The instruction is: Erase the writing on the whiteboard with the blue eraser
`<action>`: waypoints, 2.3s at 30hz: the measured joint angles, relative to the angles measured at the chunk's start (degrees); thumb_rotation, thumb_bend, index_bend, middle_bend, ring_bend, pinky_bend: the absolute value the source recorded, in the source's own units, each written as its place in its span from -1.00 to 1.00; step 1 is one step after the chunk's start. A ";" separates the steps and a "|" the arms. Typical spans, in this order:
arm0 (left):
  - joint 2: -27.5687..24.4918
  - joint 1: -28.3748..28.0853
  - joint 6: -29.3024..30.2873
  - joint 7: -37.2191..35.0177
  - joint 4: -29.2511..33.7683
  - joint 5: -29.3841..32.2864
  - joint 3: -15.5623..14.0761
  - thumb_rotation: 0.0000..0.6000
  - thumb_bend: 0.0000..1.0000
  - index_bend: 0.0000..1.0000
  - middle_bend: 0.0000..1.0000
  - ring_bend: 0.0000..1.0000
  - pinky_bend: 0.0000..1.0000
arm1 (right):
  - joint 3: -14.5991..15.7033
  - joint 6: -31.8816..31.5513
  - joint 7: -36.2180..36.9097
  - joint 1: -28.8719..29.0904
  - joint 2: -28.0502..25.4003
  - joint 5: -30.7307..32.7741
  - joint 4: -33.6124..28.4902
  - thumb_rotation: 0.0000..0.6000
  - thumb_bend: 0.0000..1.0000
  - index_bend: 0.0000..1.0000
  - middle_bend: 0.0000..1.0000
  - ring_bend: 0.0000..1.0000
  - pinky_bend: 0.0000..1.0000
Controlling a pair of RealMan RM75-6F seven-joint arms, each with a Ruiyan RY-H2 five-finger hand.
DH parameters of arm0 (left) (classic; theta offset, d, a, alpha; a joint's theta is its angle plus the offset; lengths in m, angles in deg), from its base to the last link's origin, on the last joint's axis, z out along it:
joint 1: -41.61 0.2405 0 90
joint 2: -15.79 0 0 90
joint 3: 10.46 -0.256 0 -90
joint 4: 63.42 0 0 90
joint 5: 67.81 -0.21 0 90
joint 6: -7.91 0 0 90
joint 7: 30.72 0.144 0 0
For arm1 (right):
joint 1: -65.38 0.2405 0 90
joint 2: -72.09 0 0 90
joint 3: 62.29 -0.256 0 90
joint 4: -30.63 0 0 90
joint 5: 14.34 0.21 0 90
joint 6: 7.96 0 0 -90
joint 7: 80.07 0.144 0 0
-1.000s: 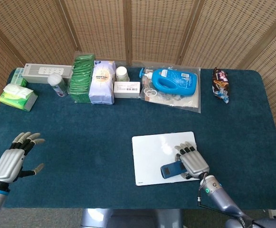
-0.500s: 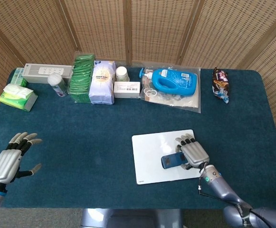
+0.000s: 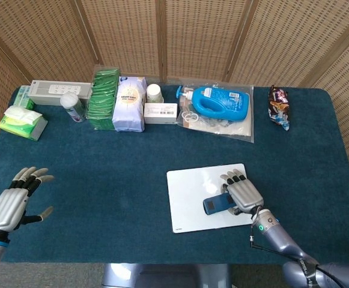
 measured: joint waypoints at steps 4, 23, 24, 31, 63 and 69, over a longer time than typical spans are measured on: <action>0.05 -0.06 -0.05 -0.03 -0.03 0.05 0.05 1.00 -0.36 -0.56 -0.69 -0.96 -1.00 | 1.34 -1.94 -2.42 -1.07 -0.78 -0.07 -2.86 1.00 -0.52 0.23 -0.72 -1.00 -1.00; 0.18 -0.01 0.03 0.48 0.25 0.12 -0.04 1.00 -0.36 -0.56 -0.69 -0.95 -1.00 | 0.33 -1.36 -2.69 -1.05 -0.81 1.24 -1.39 1.00 -0.52 0.24 -0.72 -1.00 -1.00; 0.18 -0.01 0.01 0.52 0.29 0.13 -0.05 1.00 -0.36 -0.56 -0.69 -0.95 -1.00 | -0.10 -1.06 -2.43 -0.78 -0.73 1.44 -1.04 1.00 -0.52 0.24 -0.72 -1.00 -1.00; 0.04 0.06 0.19 1.00 0.73 0.15 -0.04 1.00 -0.36 -0.56 -0.69 -0.96 -1.00 | -3.85 0.39 -1.21 1.71 0.20 3.29 3.15 1.00 -0.52 0.23 -0.72 -1.00 -1.00; 1.37 -0.49 -0.99 3.00 1.46 0.97 -0.16 1.00 -0.36 -0.56 -0.69 -0.95 -1.00 | -3.32 -7.35 -1.89 -1.01 -4.71 0.40 -7.20 1.00 -0.49 0.23 -0.71 -1.00 -1.00; 1.62 -0.66 -1.03 3.68 1.97 0.65 -0.20 1.00 -0.36 -0.56 -0.69 -0.95 -1.00 | -4.20 -8.42 0.05 -2.16 -5.94 1.74 -5.63 1.00 -0.49 0.23 -0.71 -1.00 -1.00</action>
